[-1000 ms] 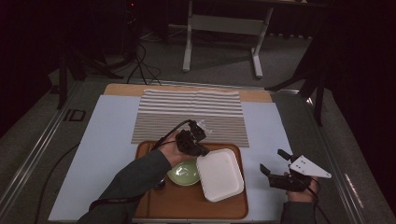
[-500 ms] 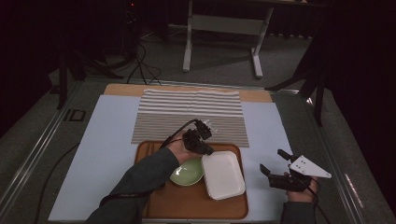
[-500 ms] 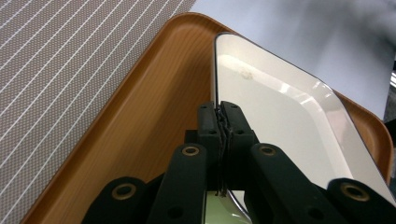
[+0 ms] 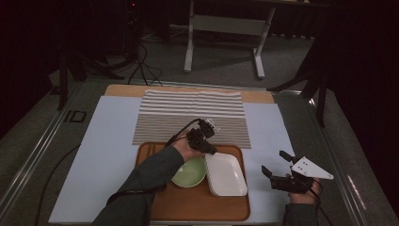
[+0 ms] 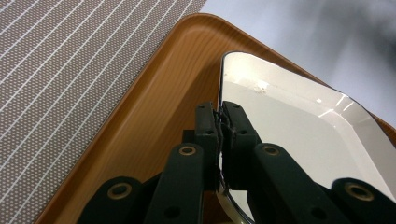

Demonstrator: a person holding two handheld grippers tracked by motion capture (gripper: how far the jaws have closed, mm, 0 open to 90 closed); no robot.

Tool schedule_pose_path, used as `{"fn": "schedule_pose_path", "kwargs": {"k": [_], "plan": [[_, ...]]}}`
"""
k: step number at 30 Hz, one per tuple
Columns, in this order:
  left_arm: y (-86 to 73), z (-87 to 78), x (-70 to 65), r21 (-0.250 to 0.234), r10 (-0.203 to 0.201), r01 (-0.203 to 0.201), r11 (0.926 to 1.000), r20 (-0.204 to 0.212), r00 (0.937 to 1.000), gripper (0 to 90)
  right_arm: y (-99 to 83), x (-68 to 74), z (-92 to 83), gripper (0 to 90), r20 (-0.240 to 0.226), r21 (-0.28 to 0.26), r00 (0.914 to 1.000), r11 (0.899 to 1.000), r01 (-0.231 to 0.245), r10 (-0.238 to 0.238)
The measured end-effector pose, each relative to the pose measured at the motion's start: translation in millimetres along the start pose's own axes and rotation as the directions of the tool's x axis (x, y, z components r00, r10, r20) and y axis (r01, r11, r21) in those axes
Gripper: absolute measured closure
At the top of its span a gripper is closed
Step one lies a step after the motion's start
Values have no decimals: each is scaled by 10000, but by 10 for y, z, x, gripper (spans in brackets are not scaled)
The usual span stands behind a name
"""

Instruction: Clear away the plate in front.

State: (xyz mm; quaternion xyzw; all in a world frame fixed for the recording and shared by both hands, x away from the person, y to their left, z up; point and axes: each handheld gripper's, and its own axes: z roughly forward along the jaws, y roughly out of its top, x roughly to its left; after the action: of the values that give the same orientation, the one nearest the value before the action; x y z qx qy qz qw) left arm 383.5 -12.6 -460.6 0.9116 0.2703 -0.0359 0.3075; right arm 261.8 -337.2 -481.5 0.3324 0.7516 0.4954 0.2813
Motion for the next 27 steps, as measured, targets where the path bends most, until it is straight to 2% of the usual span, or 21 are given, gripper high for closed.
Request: {"fn": "schedule_pose_path", "kwargs": {"k": [13, 21, 23, 27], "plan": [[22, 87, 23, -65, -98, 99, 9999, 183, 9998, 852, 1, 2, -3, 106, 0, -17, 10000, 10000, 5, -5], [22, 166, 32, 276, -63, 58, 9996, 173, 9998, 831, 1, 1, -2, 106, -17, -18, 10000, 10000, -2, 2], [23, 178, 28, 419, 100, -104, 9991, 100, 9999, 827, 1, 4, 2, 106, -32, -5, 10000, 10000, 8, -8], [16, 198, 16, 568, 168, -167, 9982, -3, 9999, 813, 1, 1, -4, 106, -27, -14, 10000, 10000, 6, -6]]}}
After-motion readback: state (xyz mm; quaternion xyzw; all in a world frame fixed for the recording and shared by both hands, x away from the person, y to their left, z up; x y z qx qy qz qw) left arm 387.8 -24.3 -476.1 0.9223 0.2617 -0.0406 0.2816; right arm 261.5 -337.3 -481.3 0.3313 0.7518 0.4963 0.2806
